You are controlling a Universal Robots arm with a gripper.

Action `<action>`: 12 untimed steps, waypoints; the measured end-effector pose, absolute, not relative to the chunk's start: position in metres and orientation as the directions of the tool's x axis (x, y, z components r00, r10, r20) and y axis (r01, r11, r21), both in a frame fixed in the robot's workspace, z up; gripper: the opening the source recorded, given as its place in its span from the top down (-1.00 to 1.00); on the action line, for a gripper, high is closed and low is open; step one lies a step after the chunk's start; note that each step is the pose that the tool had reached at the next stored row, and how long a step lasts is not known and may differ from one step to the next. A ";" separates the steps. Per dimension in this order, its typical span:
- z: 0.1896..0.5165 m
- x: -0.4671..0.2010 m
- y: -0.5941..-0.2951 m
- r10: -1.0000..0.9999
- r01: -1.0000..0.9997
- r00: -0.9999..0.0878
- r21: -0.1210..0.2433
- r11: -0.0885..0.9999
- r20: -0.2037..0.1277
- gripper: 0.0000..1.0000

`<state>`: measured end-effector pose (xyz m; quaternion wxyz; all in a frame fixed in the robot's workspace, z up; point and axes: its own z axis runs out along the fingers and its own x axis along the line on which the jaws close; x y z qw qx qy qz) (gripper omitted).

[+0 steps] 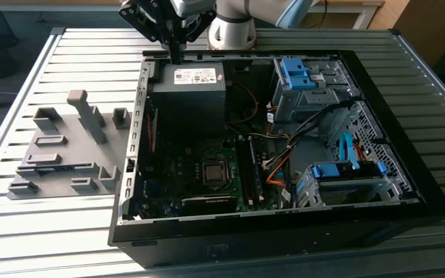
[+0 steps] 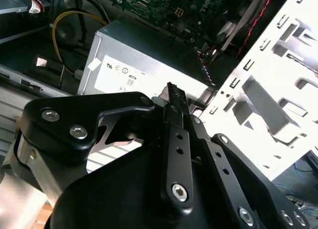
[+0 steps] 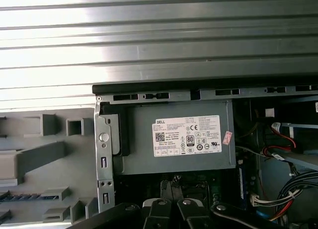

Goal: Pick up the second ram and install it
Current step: 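Reach for the second ram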

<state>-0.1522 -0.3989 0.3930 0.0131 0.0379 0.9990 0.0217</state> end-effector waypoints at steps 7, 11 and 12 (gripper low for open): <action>0.393 -0.160 -0.399 0.076 0.075 -0.997 0.044 0.996 -0.024 0.79; 0.393 -0.166 -0.399 0.076 0.075 -0.997 0.044 0.996 -0.024 0.79; 0.393 -0.168 -0.399 0.076 0.075 -0.997 0.044 0.996 -0.024 0.79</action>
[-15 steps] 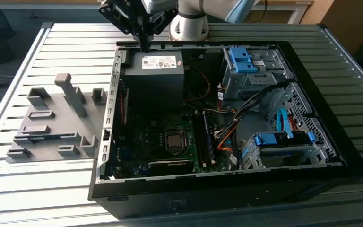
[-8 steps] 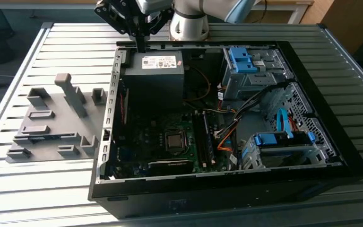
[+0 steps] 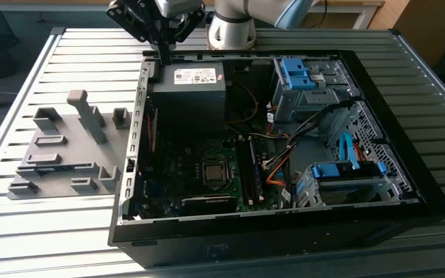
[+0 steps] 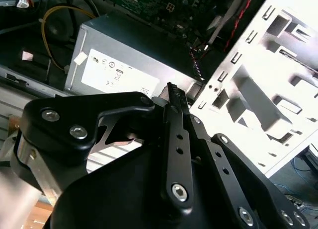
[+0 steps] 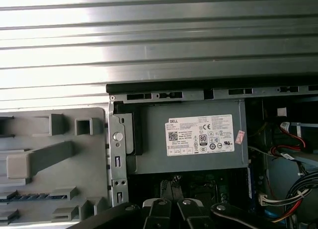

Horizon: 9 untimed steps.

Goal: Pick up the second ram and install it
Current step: 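Reach for the second ram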

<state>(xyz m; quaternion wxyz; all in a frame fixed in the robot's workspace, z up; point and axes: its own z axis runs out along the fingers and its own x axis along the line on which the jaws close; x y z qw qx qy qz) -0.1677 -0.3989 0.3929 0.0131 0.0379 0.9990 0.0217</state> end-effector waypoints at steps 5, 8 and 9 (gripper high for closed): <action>0.393 -0.177 -0.399 0.076 0.075 -0.997 0.044 0.996 -0.024 0.79; 0.392 -0.182 -0.399 0.076 0.075 -0.997 0.044 0.996 -0.024 0.79; 0.392 -0.184 -0.399 0.076 0.075 -0.997 0.044 0.996 -0.024 0.79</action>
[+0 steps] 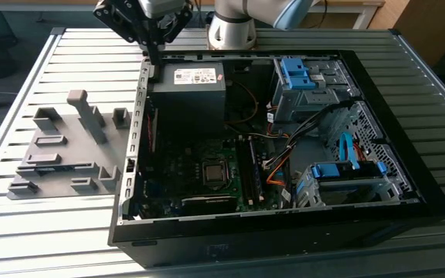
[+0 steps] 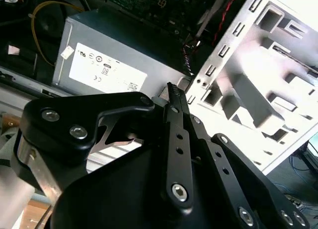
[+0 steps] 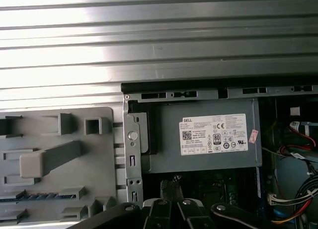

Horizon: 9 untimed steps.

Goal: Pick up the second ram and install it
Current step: 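Reach for the second ram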

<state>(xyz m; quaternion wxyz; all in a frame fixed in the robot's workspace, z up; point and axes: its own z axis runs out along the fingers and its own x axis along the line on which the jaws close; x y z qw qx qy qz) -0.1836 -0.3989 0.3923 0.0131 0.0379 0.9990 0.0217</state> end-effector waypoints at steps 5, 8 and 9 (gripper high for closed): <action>0.392 -0.193 -0.399 0.076 0.075 -0.997 0.044 0.996 -0.024 0.79; 0.392 -0.198 -0.399 0.076 0.075 -0.997 0.044 0.996 -0.024 0.79; 0.392 -0.200 -0.399 0.076 0.075 -0.997 0.044 0.996 -0.024 0.79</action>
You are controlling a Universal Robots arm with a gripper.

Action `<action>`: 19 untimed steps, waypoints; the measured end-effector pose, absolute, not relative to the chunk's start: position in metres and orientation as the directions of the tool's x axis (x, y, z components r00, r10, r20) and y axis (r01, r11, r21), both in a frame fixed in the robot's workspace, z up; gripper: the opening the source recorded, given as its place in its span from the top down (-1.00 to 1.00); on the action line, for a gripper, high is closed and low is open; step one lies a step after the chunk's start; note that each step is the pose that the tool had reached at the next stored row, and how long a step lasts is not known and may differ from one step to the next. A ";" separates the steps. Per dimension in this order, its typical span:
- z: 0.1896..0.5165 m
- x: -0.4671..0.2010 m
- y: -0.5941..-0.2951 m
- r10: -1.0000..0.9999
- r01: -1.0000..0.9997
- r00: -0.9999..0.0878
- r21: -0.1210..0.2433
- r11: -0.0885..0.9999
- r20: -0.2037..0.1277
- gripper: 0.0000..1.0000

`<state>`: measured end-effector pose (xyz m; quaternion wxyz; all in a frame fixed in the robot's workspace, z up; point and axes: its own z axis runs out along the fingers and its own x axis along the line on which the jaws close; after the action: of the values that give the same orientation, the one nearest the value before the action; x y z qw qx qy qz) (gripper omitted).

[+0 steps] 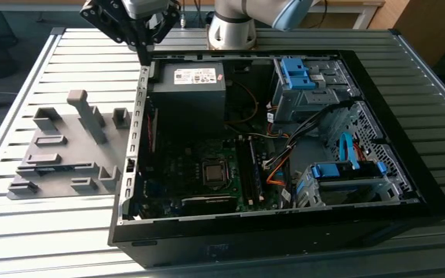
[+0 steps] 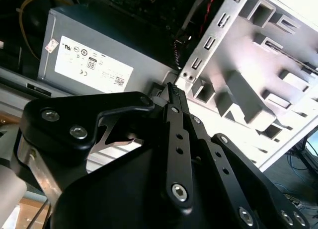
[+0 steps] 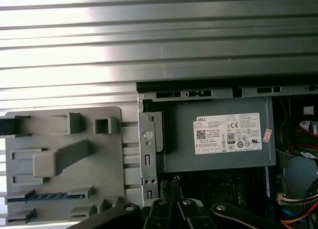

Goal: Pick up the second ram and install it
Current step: 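Reach for the second ram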

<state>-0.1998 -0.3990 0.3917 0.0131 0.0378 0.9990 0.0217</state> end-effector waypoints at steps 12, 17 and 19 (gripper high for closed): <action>0.391 -0.224 -0.401 0.076 0.075 -0.997 0.044 0.996 -0.025 0.79; 0.390 -0.237 -0.406 0.076 0.075 -0.997 0.044 0.996 -0.025 0.79; 0.390 -0.243 -0.408 0.076 0.075 -0.997 0.044 0.996 -0.024 0.79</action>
<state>-0.2432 -0.4081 0.3899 0.0131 0.0379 0.9990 0.0217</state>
